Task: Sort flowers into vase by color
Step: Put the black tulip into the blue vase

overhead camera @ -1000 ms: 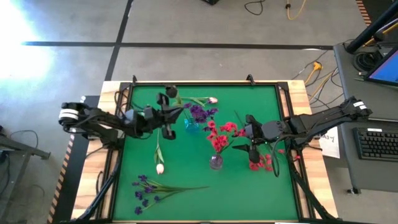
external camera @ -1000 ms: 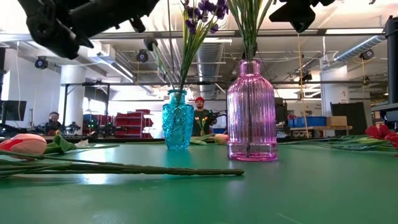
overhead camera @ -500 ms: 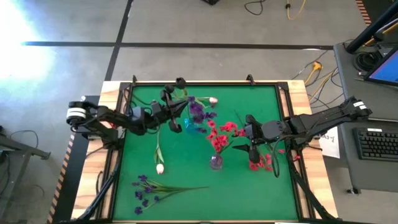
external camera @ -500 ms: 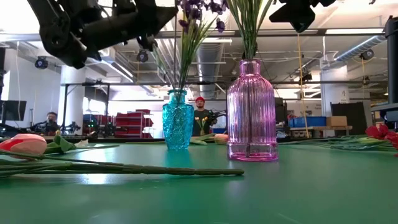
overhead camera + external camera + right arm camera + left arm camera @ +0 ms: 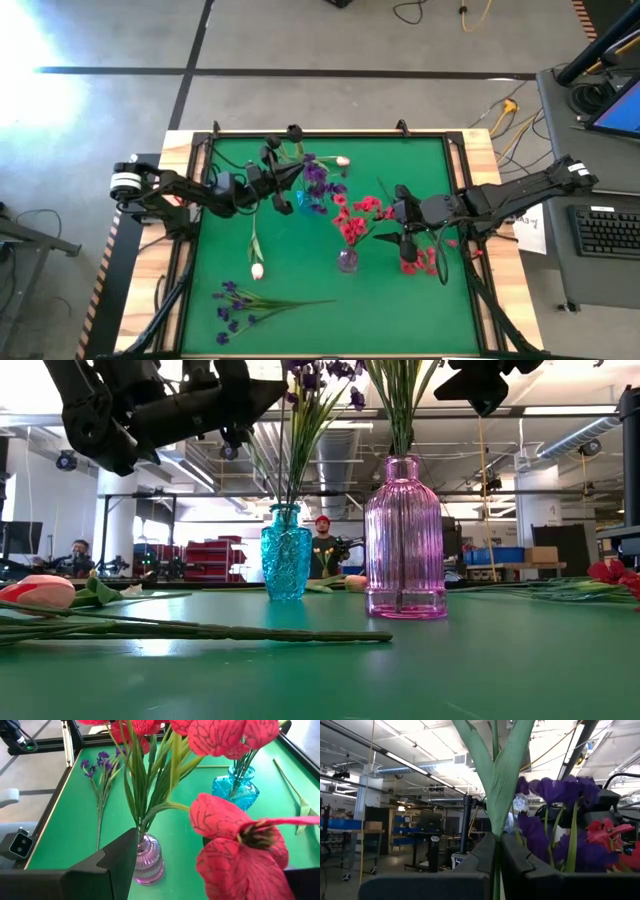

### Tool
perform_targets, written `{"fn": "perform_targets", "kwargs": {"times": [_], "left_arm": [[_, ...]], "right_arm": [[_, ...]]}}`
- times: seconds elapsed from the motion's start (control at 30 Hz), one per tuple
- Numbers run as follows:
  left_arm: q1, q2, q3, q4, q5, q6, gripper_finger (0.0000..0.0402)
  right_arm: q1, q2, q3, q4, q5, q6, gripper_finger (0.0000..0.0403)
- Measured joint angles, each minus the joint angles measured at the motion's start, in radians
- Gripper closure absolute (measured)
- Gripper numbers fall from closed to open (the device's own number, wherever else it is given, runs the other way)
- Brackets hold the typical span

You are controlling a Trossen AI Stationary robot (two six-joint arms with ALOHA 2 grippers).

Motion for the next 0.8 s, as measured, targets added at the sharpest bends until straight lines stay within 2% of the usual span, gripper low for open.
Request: {"fn": "perform_targets", "kwargs": {"times": [0.43, 0.8], "left_arm": [[-0.002, -0.002, -0.064, -0.001, 0.017, -0.009, 0.0402], [-0.002, -0.004, -0.066, 0.0, 0.017, -0.009, 0.0402]], "right_arm": [[0.0, 0.0, 0.0, 0.004, 0.0, 0.0, 0.0186], [0.0, 0.0, 0.0, 0.033, -0.001, 0.027, 0.0186]]}}
